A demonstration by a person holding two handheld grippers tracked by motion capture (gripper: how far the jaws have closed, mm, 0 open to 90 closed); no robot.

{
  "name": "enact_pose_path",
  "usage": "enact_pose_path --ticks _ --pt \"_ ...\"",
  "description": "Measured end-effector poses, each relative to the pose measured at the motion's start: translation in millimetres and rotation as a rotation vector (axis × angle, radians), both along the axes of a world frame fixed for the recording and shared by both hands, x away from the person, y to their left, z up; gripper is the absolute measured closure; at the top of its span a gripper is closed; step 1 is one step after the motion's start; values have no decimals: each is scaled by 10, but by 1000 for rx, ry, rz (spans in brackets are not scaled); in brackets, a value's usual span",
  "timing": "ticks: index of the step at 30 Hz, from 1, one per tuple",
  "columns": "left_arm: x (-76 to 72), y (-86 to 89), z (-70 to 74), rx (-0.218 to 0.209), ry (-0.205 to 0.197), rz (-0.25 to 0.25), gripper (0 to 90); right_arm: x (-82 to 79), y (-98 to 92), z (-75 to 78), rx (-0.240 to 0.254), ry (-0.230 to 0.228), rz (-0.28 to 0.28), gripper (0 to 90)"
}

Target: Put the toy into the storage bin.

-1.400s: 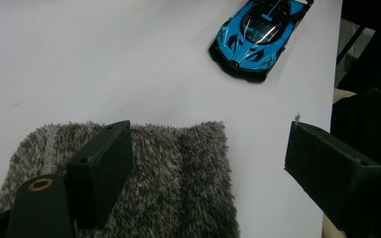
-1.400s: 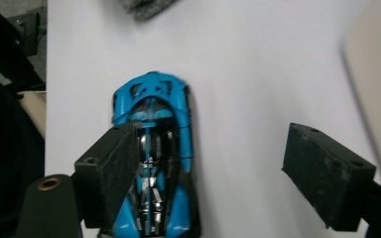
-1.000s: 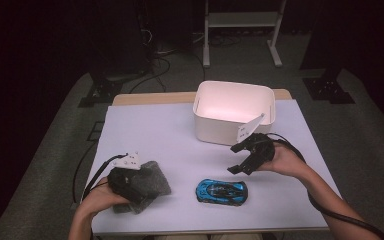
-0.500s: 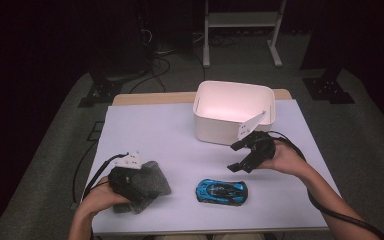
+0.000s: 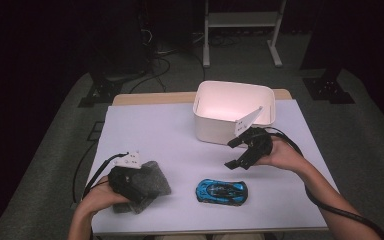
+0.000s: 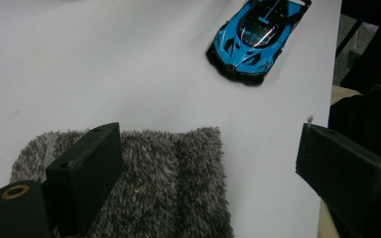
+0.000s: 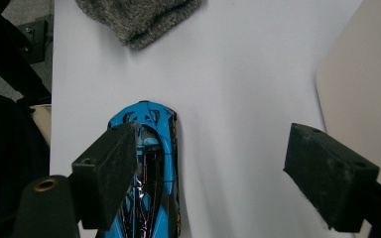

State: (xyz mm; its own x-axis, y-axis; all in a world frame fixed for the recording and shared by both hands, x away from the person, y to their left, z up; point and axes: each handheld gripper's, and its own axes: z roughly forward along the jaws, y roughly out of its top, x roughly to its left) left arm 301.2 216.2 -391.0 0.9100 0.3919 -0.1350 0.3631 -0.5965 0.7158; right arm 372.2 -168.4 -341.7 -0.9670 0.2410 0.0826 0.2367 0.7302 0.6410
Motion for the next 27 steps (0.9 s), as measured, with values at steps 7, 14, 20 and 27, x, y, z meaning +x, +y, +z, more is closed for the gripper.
enact_pose_path --ticks 7,14,20,27 --pt "-10 -29 -3 3 -4 -4 102 75 12 142 -1 -11 5 193" --pt "-2 -45 -17 12 -1 -11 99 199 29 363 -17 -46 -6 194" --pt "6 -41 -22 20 5 -1 96 355 35 518 -31 -77 -15 194" --pt "14 -41 -14 18 2 2 96 602 82 567 -73 -83 -40 203"
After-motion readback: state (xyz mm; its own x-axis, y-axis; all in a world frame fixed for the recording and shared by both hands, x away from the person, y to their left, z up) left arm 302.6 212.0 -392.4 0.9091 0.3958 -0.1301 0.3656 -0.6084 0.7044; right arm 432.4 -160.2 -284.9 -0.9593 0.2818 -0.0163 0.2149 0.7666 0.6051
